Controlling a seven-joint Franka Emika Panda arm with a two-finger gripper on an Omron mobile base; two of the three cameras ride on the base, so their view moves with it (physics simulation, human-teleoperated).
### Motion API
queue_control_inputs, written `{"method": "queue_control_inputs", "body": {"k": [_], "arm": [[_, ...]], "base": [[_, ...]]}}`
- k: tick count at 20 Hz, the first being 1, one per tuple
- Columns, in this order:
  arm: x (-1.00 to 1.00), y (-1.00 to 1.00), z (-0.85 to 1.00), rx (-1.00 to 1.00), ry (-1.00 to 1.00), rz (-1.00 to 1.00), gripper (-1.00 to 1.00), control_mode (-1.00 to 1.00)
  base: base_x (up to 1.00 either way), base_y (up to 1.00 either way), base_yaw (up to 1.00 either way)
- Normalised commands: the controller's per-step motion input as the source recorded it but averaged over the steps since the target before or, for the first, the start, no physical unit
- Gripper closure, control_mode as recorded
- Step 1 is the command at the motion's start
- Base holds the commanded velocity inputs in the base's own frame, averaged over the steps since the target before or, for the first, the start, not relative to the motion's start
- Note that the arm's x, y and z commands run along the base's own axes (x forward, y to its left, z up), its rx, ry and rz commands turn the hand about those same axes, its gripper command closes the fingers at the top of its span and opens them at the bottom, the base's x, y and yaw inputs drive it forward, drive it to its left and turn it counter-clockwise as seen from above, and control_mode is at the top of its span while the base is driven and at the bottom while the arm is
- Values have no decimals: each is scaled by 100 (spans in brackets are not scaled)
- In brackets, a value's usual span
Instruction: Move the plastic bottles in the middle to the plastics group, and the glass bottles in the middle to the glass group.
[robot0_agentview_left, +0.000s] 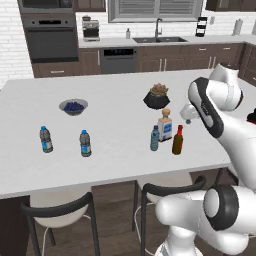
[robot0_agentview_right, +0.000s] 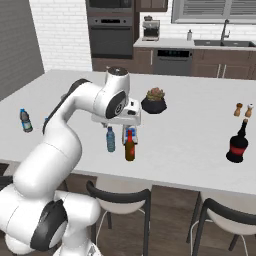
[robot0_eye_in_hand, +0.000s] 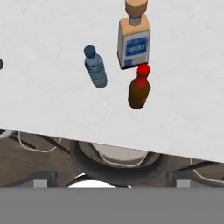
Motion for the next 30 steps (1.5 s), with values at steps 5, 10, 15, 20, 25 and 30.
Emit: {"method": "queue_control_inputs", "body": {"k": [5,10,15,20,25,30], "arm": [[72,-25,-27,-1,32,-11,-100,-100],[70,0,-33,-4,5,-12,-100,-100],[46,7,-45,-5,-4,-10,-100,-100],[39,1,-53,-8,-9,-6,-100,-100],[32,0,-37,-2,1,-1,-100,-100],[35,-7,-17,0,1,0,-100,-100]], "base": [[0,0,0],[0,0,0],[0,0,0],[0,0,0],[0,0,0],[0,0,0]]}}
